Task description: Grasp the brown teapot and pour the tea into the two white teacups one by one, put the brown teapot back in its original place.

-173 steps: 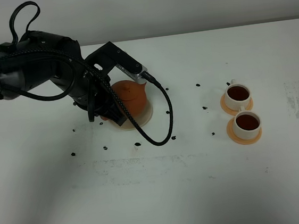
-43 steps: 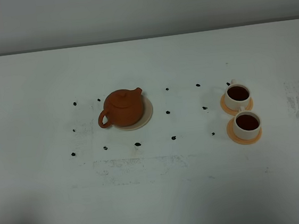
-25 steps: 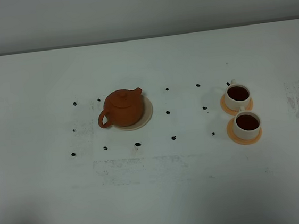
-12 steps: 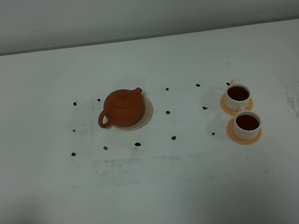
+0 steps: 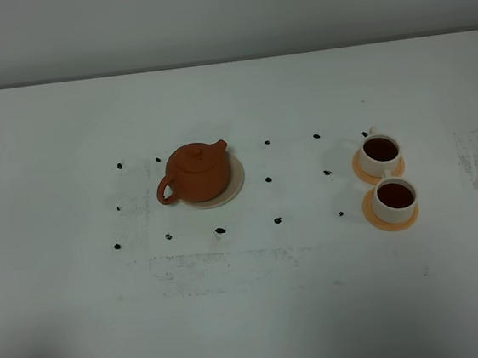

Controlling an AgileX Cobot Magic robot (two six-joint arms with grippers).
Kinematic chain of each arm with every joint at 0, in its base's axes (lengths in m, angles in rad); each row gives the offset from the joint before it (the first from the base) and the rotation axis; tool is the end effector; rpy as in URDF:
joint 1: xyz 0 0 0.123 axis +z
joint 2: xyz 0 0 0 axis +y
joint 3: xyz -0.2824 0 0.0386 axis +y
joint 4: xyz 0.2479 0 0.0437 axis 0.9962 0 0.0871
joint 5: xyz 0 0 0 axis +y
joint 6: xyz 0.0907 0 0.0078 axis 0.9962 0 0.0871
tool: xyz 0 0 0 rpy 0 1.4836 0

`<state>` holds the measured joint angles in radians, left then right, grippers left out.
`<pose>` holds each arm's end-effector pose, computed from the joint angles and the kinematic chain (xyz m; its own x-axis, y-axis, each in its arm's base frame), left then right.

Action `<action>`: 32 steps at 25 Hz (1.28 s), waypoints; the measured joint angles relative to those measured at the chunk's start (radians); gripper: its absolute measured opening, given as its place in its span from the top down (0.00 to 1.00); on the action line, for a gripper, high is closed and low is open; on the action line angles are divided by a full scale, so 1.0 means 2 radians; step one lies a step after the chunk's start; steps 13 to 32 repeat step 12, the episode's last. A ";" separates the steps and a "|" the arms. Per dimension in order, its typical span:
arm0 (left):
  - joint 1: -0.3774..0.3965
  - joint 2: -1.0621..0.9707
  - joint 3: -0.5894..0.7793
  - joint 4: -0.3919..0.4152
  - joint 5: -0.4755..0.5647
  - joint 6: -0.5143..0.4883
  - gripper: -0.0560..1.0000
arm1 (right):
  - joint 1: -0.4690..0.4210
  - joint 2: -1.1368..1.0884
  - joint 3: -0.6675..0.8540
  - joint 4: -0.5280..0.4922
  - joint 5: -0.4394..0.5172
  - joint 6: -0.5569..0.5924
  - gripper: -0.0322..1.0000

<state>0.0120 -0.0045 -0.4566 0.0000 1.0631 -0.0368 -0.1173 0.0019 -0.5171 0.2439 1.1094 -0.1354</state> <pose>-0.0008 0.0000 0.2648 -0.4916 -0.0427 -0.8698 -0.0301 0.9990 -0.0320 -0.0076 0.0207 0.2800 -0.4697 0.0307 -0.8823 -0.0865 0.9930 0.0806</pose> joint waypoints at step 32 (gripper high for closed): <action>0.000 0.000 0.000 0.000 0.000 0.000 0.37 | 0.000 0.000 0.000 0.000 0.000 0.000 0.52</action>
